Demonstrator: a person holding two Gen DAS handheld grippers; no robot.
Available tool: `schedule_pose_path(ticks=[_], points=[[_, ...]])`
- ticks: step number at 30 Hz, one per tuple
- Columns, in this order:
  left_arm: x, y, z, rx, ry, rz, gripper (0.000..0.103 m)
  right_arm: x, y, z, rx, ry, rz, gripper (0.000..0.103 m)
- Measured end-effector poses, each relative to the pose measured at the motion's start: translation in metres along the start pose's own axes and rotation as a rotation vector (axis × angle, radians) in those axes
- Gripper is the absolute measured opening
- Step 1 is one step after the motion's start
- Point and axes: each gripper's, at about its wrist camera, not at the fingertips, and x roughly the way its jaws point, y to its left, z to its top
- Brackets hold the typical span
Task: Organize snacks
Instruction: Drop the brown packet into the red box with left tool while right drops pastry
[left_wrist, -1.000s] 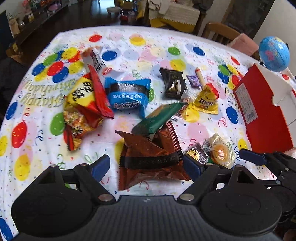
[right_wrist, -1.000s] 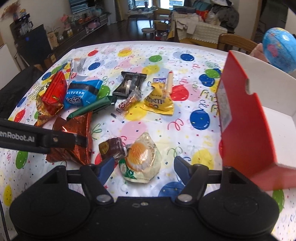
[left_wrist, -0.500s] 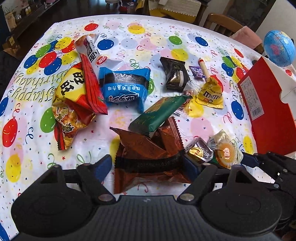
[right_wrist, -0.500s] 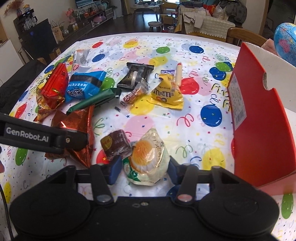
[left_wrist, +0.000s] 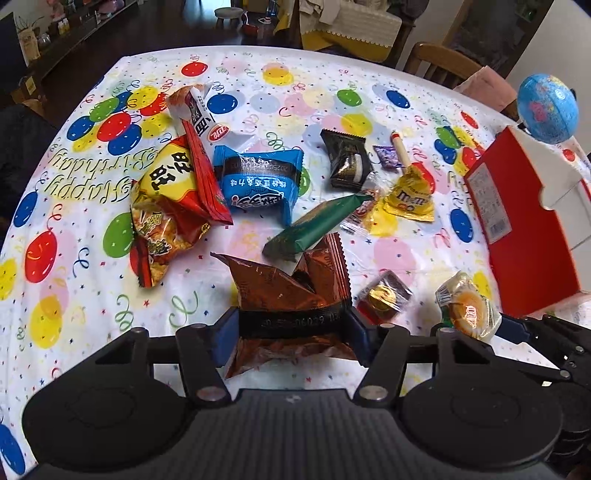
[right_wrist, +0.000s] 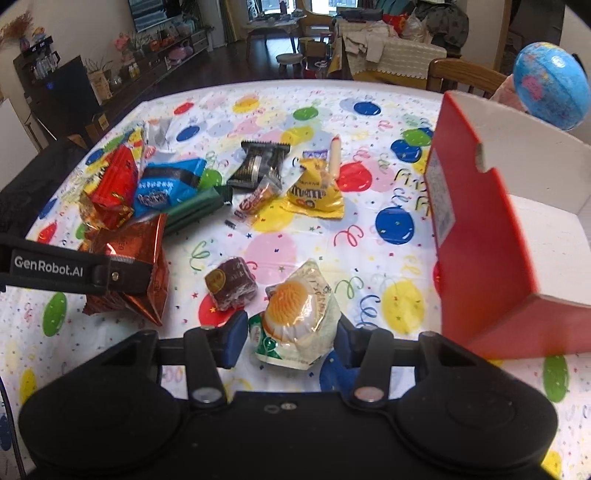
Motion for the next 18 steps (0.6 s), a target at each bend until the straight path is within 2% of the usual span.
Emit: schedule_pose_path(ticks=[10,18], points=[[-0.049,-0.024,-0.001,0.045,-0.068,-0.036,0.060,-0.064,-0.007,0.005,0.015,-0.081,-0.017,0.047],[-0.081,-0.065,0.007,0.085,-0.139,-0.048,0.060,-0.109,-0.032,0.017,0.024,-0.158,-0.025,0.047]])
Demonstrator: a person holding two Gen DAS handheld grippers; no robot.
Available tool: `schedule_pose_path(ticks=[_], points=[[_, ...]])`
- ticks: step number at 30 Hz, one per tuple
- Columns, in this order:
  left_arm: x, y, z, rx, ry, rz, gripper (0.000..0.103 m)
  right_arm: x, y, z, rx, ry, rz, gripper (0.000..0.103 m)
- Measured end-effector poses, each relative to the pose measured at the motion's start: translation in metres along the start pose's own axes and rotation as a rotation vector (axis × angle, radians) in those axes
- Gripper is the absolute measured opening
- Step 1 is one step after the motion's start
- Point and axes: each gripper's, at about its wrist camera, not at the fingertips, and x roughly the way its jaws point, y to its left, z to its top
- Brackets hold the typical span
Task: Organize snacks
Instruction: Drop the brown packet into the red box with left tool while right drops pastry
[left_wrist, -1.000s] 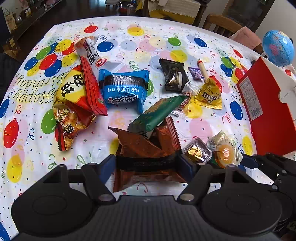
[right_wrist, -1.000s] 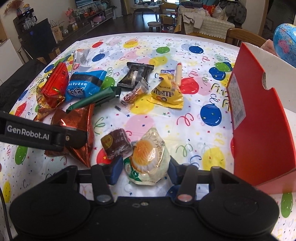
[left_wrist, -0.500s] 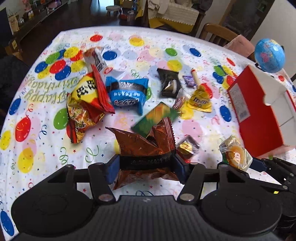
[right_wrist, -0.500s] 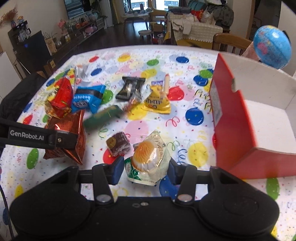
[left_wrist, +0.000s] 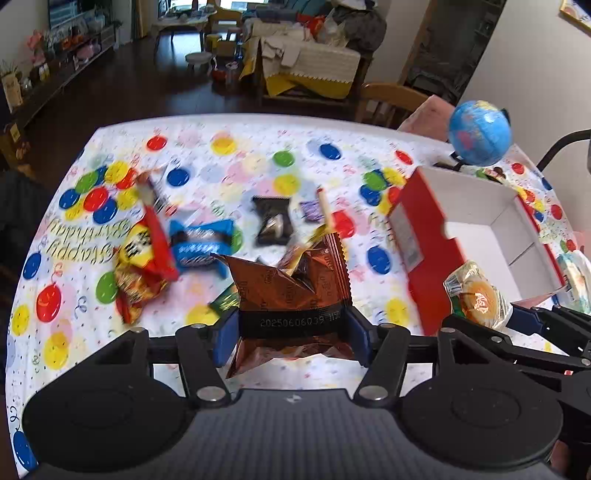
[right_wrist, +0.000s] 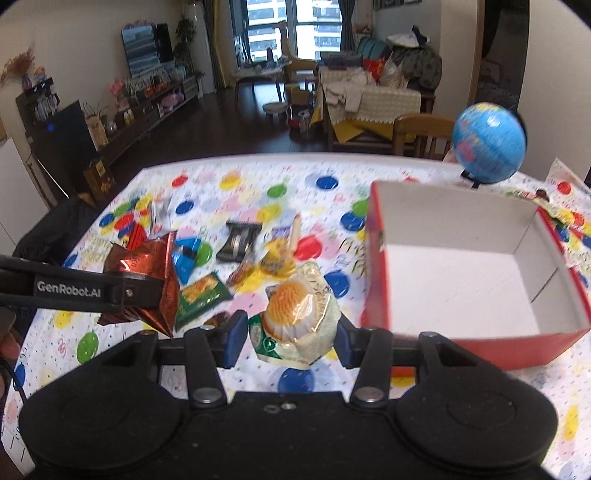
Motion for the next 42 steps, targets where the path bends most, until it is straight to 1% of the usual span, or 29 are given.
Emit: schedule_pose_path(ticks=[6,11,20,31,38,42], points=[[-0.006,-0.047,0.010,0.047,-0.030,-0.001,0.060,-0.018,-0.034,0.013,-0.005,-0.044,-0.004,0.047],[-0.002,-0.089,0.018,0.081,-0.046,-0.006,0.060,-0.024,-0.070,0.017,0.004,-0.057,-0.015,0.047],[0.017,-0.157,0.033,0.139,-0.037,-0.021,0.061,-0.026,-0.132,0.017,0.045,-0.062,-0.043,0.047],[0.068,-0.210,0.051,0.190,-0.011,-0.037,0.061,-0.004,-0.196,0.014,0.093,-0.017,-0.090,0.047],[0.105,-0.239,0.050,0.256,0.034,-0.018,0.061,0.018,-0.220,0.006,0.090,0.038,-0.126,0.047],[0.119,-0.249,0.044,0.285,0.064,-0.012,0.061,0.027,-0.228,-0.001,0.097,0.065,-0.138,0.047]])
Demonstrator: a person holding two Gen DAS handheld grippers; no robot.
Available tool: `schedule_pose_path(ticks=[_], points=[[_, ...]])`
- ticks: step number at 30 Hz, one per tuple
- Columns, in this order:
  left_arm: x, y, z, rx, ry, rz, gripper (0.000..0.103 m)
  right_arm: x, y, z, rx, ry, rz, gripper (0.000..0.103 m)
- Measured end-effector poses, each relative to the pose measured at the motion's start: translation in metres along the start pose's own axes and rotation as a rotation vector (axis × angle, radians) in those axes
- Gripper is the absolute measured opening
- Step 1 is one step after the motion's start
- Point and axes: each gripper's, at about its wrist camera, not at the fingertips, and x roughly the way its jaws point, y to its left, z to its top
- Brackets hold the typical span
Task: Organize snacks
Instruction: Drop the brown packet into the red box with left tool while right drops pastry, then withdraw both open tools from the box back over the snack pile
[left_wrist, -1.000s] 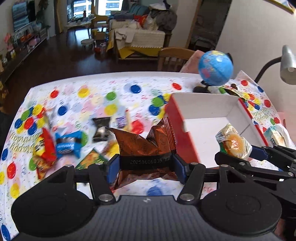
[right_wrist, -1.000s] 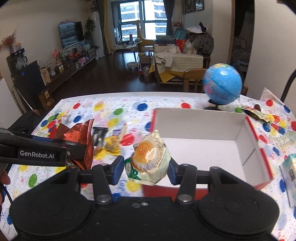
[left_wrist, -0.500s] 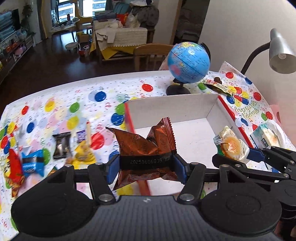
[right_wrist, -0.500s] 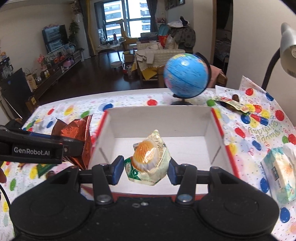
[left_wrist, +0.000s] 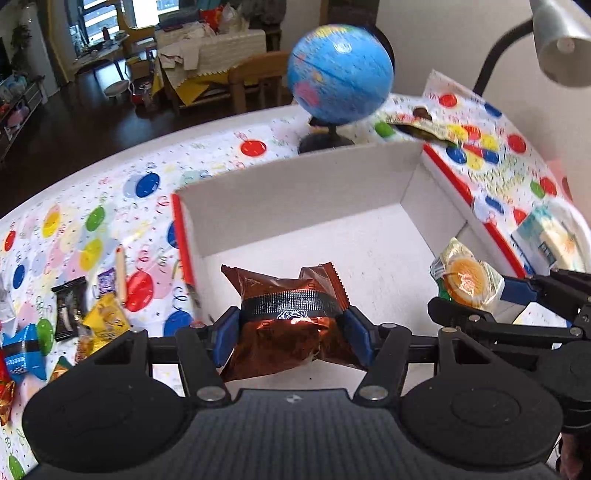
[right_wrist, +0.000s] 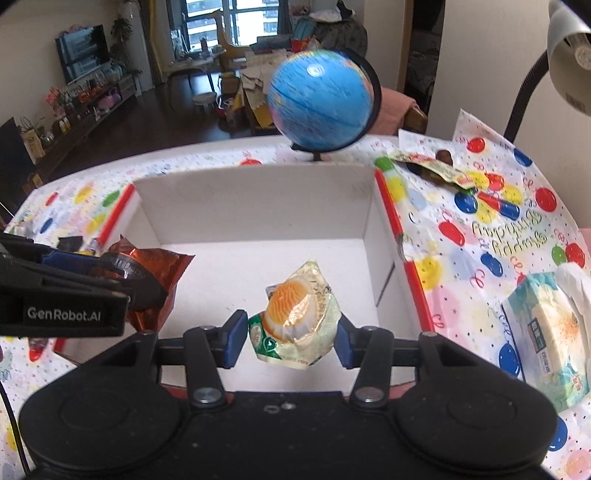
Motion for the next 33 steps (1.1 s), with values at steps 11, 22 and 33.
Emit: schedule_pose_path(ticks=[11,22,33], points=[[0.009,-0.003,-0.005,0.008,0.027,0.024,0.062,0.003,-0.007,-0.007,0.014,0.016,0.016,0.057],[-0.025,0.007,-0.009,-0.024,-0.041,-0.005,0.072,-0.026,-0.002,-0.001,0.010,-0.041,0.024,0.065],[-0.070,0.034,-0.022,-0.048,-0.125,-0.036,0.075,-0.060,0.026,0.001,0.009,-0.097,0.018,0.080]])
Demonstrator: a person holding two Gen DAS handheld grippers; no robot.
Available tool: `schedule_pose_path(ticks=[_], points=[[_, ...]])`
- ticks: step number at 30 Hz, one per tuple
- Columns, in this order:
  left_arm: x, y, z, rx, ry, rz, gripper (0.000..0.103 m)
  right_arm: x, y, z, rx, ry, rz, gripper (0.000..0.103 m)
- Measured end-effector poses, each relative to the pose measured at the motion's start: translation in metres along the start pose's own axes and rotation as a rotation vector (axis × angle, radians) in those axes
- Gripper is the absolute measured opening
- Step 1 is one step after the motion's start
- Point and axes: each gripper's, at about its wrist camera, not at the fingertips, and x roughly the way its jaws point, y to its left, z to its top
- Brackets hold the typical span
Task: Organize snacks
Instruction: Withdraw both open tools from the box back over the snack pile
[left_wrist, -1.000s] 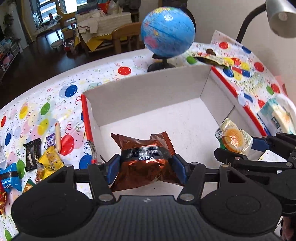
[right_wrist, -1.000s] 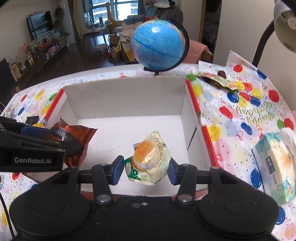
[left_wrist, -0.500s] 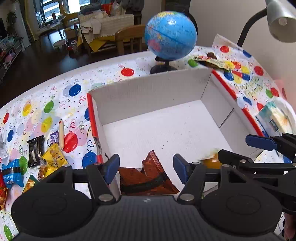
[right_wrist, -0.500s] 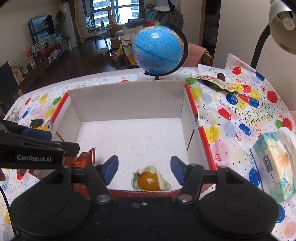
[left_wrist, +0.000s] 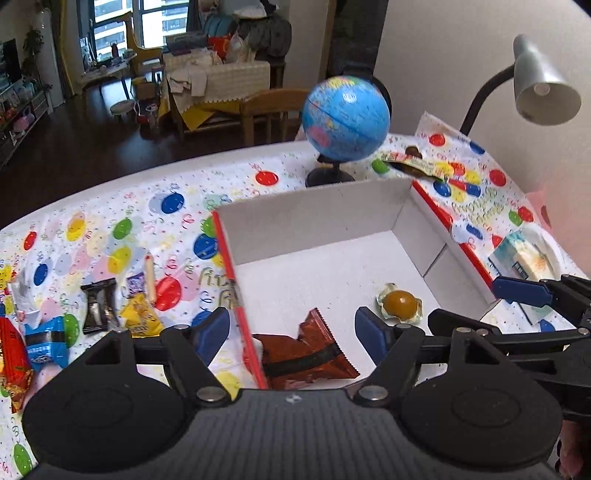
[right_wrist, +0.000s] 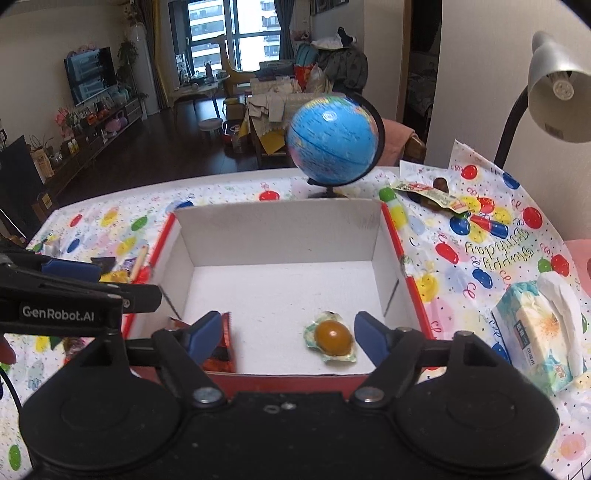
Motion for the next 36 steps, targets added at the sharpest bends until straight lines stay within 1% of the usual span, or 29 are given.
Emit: schedule_pose_path(ticks=[4,7,8,10,15,26,32,36], points=[[-0.019,0.018,-0.003,-0.012,-0.029,-0.005,0.075,-0.010,0.017,0.001,-0.002,-0.024,0.011,0.085],[-0.032,0.034,-0.007,-0.016,-0.048,-0.001,0.075,-0.017,0.034,0.001,-0.002,-0.033,0.024,0.087],[-0.036,0.040,-0.008,-0.021,-0.054,-0.001,0.077,-0.019,0.040,0.001,-0.004,-0.037,0.029,0.088],[-0.044,0.053,-0.011,-0.037,-0.067,0.008,0.082,-0.022,0.053,0.002,-0.007,-0.049,0.038,0.092],[-0.063,0.087,-0.020,-0.053,-0.094,0.034,0.082,-0.026,0.088,0.003,-0.013,-0.075,0.055,0.101],[-0.094,0.163,-0.042,-0.086,-0.134,0.107,0.083,-0.013,0.167,0.002,-0.025,-0.068,0.109,0.102],[-0.098,0.206,-0.055,-0.118,-0.125,0.137,0.083,0.003,0.207,-0.002,-0.058,-0.039,0.132,0.102],[-0.095,0.234,-0.063,-0.154,-0.106,0.159,0.083,0.016,0.229,-0.007,-0.073,-0.011,0.145,0.102]])
